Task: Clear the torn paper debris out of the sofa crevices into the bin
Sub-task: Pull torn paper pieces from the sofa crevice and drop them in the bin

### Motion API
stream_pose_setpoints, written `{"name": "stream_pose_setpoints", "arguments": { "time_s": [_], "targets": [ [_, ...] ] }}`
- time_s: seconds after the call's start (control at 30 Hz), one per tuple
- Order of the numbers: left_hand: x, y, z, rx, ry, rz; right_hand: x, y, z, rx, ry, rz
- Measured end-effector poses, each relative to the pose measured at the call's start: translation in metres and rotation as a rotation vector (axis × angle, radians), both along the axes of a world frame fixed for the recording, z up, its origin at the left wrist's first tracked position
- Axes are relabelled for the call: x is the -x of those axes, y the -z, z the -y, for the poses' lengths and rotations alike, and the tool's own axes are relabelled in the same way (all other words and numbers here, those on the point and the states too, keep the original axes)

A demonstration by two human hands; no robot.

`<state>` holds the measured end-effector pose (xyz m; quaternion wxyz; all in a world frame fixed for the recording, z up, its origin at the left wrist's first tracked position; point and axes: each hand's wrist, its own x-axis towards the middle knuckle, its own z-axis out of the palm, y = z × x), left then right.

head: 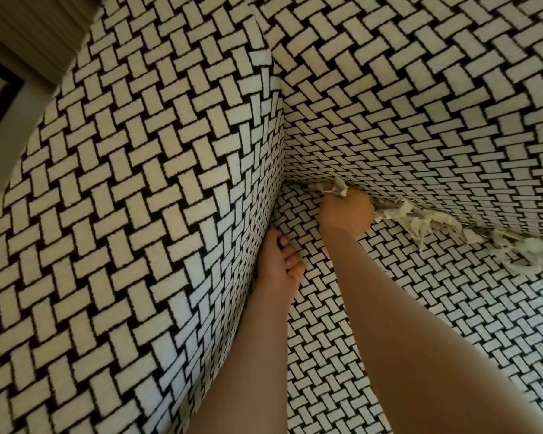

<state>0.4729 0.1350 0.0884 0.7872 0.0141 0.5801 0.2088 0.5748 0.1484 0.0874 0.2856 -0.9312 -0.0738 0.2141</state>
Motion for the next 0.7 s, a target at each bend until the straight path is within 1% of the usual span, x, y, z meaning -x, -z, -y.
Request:
{"name": "stream_pose_setpoints", "arguments": {
  "time_s": [0.1, 0.17, 0.27, 0.33, 0.4, 0.47, 0.63, 0.7],
  "targets": [
    [0.0, 0.001, 0.0, -0.006, -0.003, 0.003, 0.0, -0.001, 0.004, -0.104, 0.067, -0.035],
    [-0.001, 0.001, -0.001, -0.001, -0.01, -0.006, -0.001, -0.003, 0.009, -0.212, 0.146, -0.122],
    [-0.002, 0.001, -0.002, 0.001, -0.032, -0.017, -0.004, -0.01, 0.017, -0.485, 0.334, -0.378],
    [-0.002, 0.002, -0.002, -0.002, -0.054, -0.011, -0.008, -0.014, 0.024, -0.582, 0.405, -0.538],
    [-0.003, 0.002, -0.002, -0.006, -0.067, -0.007, -0.013, -0.015, 0.03, -0.62, 0.447, -0.655],
    [-0.003, 0.001, 0.0, -0.015, -0.071, -0.003, -0.018, -0.013, 0.036, -0.636, 0.47, -0.726],
    [0.0, -0.001, 0.005, -0.046, -0.073, 0.014, -0.017, -0.01, 0.051, -0.709, 0.431, -0.86],
    [0.001, 0.0, 0.008, -0.051, -0.079, 0.003, -0.015, -0.012, 0.055, -0.715, 0.399, -0.855]
  ]
}}
